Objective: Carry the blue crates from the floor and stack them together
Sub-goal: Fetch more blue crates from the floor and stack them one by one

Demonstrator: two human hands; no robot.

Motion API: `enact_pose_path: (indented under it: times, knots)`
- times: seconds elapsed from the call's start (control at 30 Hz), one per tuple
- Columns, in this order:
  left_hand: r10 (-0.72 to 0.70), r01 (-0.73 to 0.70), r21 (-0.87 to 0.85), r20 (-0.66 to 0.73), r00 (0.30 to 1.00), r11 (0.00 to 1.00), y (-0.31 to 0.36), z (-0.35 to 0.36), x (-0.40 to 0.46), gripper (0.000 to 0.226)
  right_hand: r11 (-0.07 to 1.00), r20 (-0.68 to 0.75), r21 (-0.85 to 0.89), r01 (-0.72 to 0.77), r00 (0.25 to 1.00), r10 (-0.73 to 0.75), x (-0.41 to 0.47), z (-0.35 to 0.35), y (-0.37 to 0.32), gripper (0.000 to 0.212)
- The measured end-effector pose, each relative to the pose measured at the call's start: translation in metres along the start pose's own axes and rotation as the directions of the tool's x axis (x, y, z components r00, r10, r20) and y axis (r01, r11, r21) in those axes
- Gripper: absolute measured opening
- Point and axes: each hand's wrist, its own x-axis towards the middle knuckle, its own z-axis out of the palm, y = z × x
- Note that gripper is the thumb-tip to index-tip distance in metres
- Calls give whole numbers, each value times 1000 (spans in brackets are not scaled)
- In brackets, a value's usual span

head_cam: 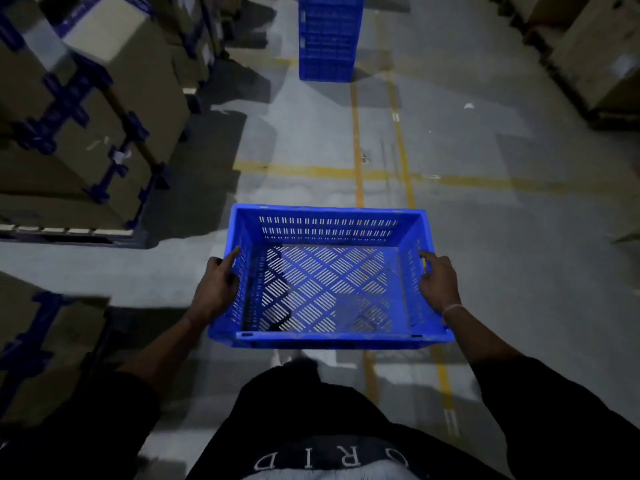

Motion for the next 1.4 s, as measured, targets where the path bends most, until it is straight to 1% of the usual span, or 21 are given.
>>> enact_pose_path:
  times: [0.13, 0.2, 0.23, 0.33, 0.43, 0.6, 0.73, 0.9, 1.03, 1.1, 1.2, 1.33, 1.4]
  knots:
    - [5, -5, -6, 8, 1000, 1000, -1, -16, 110, 73, 1000, -37, -8, -20, 999, 20, 91, 13, -31, 61]
    - [50, -51, 43, 32, 998, 998, 4, -32, 164, 72, 1000, -44, 23, 2, 999, -1, 140, 16, -48, 63]
    - [56, -57, 51, 22, 998, 997, 7, -40, 194, 72, 1000, -40, 21, -12, 999, 12, 166, 17, -57, 63]
    - [42, -43, 38, 19, 999, 998, 18, -55, 266, 70, 999, -66, 7, -32, 997, 32, 231, 20, -82, 63]
    - [42, -42, 17, 24, 999, 999, 24, -65, 343, 71, 999, -69, 23, -22, 997, 24, 305, 25, -102, 64]
    - [30, -30, 13, 33, 999, 999, 44, -61, 478, 71, 1000, -81, 31, 7, 997, -4, 450, 39, -119, 63]
    - [24, -23, 6, -5, 1000, 1000, 65, -55, 590, 70, 998, -57, 54, 9, 998, -6, 568, 42, -132, 62]
    - [68, -67, 21, -53, 996, 998, 103, -67, 718, 69, 998, -57, 56, 30, 998, -27, 705, 22, -155, 62]
    - [44, -43, 11, -91, 995, 999, 126, -71, 807, 67, 999, -73, 21, 32, 997, -30, 801, 7, -181, 61]
    - [32, -32, -2, -86, 996, 999, 130, -76, 856, 67, 998, -76, 17, 66, 995, -64, 853, 3, -194, 61]
    - [45, -44, 8, -88, 995, 999, 131, -76, 936, 68, 998, -83, -8, 57, 995, -57, 932, 7, -210, 61]
    - [44, -46, -15, -90, 995, 999, 130, -78, 1053, 68, 997, -91, -10, 76, 993, -77, 1041, 24, -236, 60]
    - [62, -62, 8, -82, 995, 998, 128, -81, 1115, 67, 997, -88, -8, 75, 993, -75, 1097, 34, -252, 60]
